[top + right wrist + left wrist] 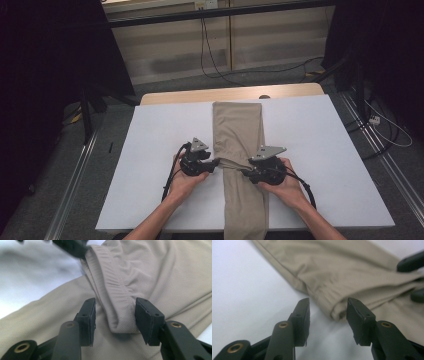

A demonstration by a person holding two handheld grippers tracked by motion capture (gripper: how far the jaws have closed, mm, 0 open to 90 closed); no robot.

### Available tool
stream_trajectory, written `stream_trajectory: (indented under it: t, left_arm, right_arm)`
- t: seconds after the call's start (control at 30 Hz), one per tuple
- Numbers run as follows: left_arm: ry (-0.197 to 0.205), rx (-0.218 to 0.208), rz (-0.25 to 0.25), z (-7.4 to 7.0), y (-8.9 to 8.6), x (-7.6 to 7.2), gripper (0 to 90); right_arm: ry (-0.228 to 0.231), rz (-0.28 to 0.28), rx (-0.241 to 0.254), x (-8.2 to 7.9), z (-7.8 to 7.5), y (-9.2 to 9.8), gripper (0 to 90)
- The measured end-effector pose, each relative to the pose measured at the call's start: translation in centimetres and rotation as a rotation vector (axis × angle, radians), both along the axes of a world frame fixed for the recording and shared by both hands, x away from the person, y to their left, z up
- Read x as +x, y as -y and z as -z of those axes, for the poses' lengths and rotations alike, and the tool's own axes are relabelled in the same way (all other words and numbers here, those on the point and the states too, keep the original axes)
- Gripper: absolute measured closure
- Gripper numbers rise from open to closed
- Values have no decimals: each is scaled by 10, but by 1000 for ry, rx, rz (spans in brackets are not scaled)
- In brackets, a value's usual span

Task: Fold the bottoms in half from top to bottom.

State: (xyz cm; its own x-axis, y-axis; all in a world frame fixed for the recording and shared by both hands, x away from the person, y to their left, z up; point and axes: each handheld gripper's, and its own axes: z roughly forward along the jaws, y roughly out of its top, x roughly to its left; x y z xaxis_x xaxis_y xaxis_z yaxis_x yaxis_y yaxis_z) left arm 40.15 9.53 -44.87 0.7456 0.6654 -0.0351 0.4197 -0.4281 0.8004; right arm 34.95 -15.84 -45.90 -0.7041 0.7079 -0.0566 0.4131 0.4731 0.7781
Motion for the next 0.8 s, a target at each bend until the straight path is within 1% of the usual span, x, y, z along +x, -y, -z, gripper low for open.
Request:
stream_trajectory:
  t: [0.03, 0.07, 0.1, 0.13, 0.17, 0.23, 0.27, 0.33, 0.37, 0.4, 0.47, 0.53, 0.57, 0.6, 0.63, 0.67, 0.7, 0.73, 0.8]
  left_arm:
    - [14, -4, 2, -1, 0, 0, 533]
    - [24, -3, 4, -1, 0, 0, 535]
    - [25, -1, 20, 1, 1, 1, 536]
    - [30, 17, 36, 3, 3, 2, 542]
    - [23, 30, 40, 6, 5, 2, 552]
    - [8, 13, 75, 8, 8, 2, 550]
    - [11, 26, 83, 8, 9, 1, 550]
    - [15, 8, 115, 6, 11, -2, 541]
    - [23, 0, 120, 5, 13, -4, 519]
    - [39, 11, 127, 4, 13, -5, 512]
    - [48, 65, 121, 3, 18, -4, 524]
    - [19, 72, 112, 6, 20, 1, 694]
    - [21, 78, 109, 9, 21, 2, 731]
    - [17, 74, 106, 10, 22, 2, 761]
    - [12, 77, 98, 8, 22, 2, 786]
    - [-9, 57, 95, 6, 20, 2, 812]
    - [-21, 42, 96, 4, 18, 2, 825]
    - [-36, 16, 100, 3, 17, 1, 831]
    - [-66, -18, 113, -1, 15, 0, 835]
  right_arm:
    - [-3, -3, -5, 0, 1, -1, 498]
    - [2, 6, -16, 0, 2, -1, 554]
    - [6, 18, -33, 1, 3, -1, 588]
    - [-1, 29, -40, 3, 4, 0, 603]
    - [-14, 30, -25, 4, 5, 1, 614]
    - [-19, 30, -24, 5, 5, 2, 634]
    - [-23, 31, -18, 6, 4, 2, 642]
    - [-42, 32, 12, 7, 2, 6, 667]
    - [-46, 32, 26, 8, 1, 8, 671]
    - [-49, 34, 37, 8, -1, 11, 672]
    - [-54, 34, 39, 8, -3, 14, 672]
    - [-60, 34, 47, 9, -3, 17, 666]
    - [-63, 42, 50, 9, -3, 19, 666]
    - [-65, 41, 47, 9, -3, 19, 678]
    - [-68, 43, 38, 8, -2, 19, 717]
    - [-62, 42, 39, 7, -2, 20, 743]
    - [-56, 44, 49, 7, -4, 21, 768]
    - [-54, 43, 60, 7, -6, 22, 789]
    - [-52, 48, 67, 7, -11, 25, 817]
